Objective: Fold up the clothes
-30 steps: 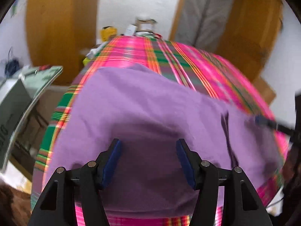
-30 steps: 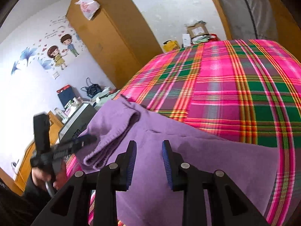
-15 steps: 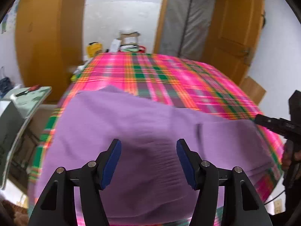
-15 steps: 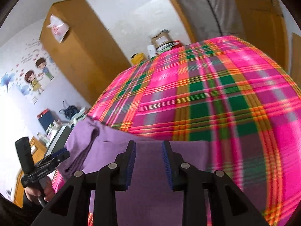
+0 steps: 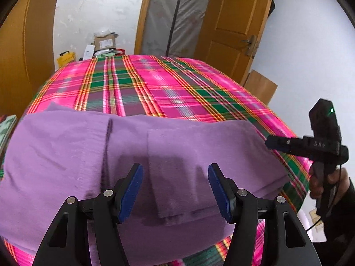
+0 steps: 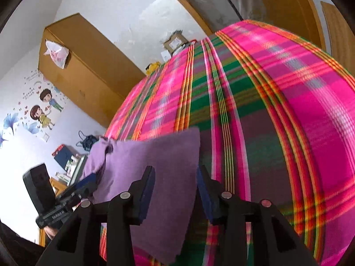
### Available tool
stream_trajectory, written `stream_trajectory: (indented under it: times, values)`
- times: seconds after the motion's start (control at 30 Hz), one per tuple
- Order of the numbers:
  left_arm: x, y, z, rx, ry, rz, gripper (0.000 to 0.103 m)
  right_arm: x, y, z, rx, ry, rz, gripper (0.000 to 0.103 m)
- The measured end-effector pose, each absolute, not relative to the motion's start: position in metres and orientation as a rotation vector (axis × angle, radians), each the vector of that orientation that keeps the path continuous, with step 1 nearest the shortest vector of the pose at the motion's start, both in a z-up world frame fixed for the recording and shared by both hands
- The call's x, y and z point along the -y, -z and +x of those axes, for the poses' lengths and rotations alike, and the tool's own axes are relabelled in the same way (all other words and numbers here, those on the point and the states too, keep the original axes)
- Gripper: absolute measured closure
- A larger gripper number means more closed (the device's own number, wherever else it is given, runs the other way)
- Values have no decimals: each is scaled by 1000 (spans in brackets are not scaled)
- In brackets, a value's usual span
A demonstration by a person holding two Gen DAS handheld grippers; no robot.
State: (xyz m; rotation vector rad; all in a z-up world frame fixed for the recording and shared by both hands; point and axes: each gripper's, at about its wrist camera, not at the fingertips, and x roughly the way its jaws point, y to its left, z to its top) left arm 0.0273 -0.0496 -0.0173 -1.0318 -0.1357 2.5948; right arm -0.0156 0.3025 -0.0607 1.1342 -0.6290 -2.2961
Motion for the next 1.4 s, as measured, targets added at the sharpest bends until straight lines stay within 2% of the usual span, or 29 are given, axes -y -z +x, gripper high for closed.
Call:
stream_trajectory:
  times: [0.27,0.67,0.9,1.13,1.4]
  values:
    - [39,20,35,92,-2580,-1037,40,-299,69,-15,622,2291,1112,63]
    - [34,20,39,54,-2562,-1044,40,-298,75,-55,710,2238,1122,64]
    - [35,26,31,54,-2547,-1060,40,-294,77,-75,696,2194,1137,64]
    - [35,30,27,49,-2539,-1062,40,-293,80,-61,622,2066,1173,64]
    - [36,32,25,59,-2533,-1063,40,-290,82,-36,625,1945,1211,65]
